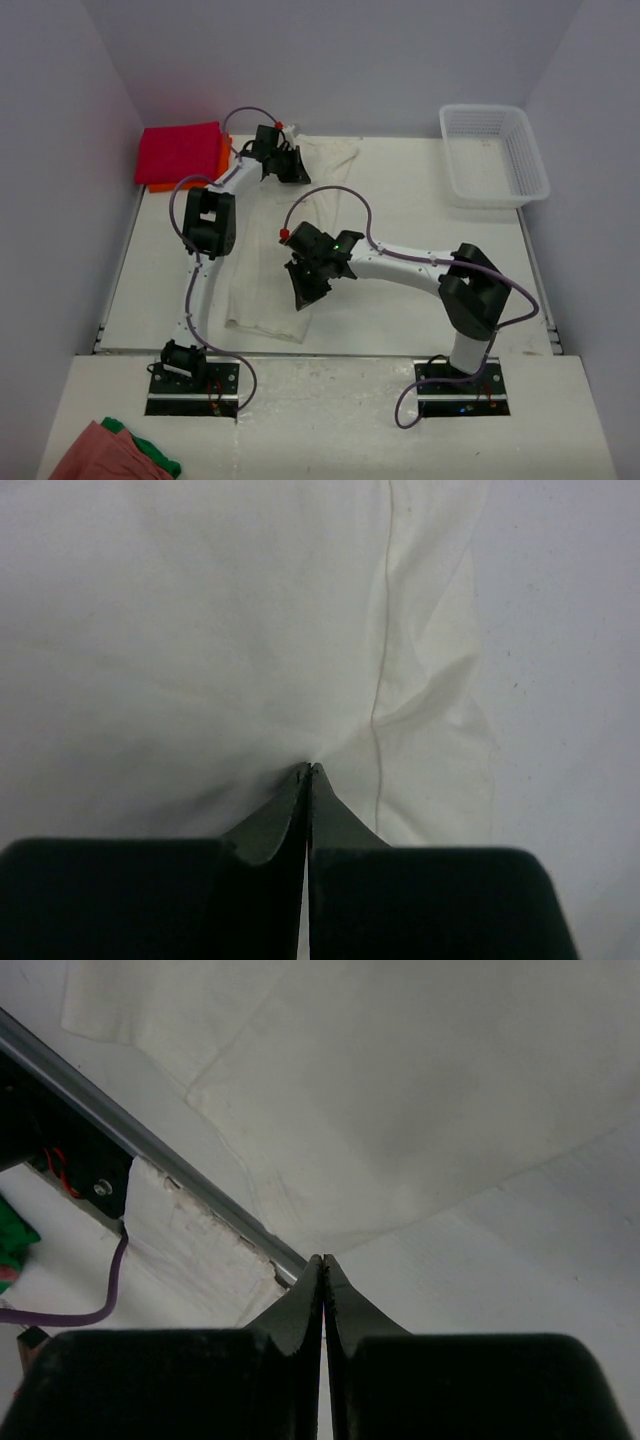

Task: Fold and stack the t-shirts
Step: Rotate the tshirt 90 degrees

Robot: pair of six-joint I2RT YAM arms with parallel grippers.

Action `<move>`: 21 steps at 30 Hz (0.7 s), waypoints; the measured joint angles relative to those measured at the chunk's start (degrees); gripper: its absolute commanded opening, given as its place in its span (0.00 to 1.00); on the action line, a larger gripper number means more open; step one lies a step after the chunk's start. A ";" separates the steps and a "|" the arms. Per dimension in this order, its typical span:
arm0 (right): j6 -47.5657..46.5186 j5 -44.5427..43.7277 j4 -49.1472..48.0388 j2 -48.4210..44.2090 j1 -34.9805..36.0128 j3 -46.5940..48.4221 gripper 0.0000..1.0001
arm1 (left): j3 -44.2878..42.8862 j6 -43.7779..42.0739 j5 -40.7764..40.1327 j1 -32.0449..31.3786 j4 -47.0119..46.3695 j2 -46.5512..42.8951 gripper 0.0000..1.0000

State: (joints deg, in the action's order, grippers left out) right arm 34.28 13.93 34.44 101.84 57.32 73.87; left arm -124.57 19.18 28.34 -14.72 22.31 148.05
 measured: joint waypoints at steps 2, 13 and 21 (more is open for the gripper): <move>0.00 0.81 -0.87 1.79 0.92 1.14 0.00 | 1.01 0.81 0.83 0.35 -1.31 -0.17 0.00; 0.20 3.45 -3.54 8.28 3.08 3.91 0.00 | 2.25 1.33 1.79 0.57 -2.89 -0.48 0.00; 1.14 4.44 -6.88 9.25 3.48 0.66 0.00 | 2.89 1.33 2.10 0.66 -3.72 -0.63 0.00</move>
State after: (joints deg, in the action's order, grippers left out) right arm 35.42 18.37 27.55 111.09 60.80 74.52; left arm -121.69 20.51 30.44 -14.06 18.59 147.41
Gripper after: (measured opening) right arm 0.003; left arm 0.002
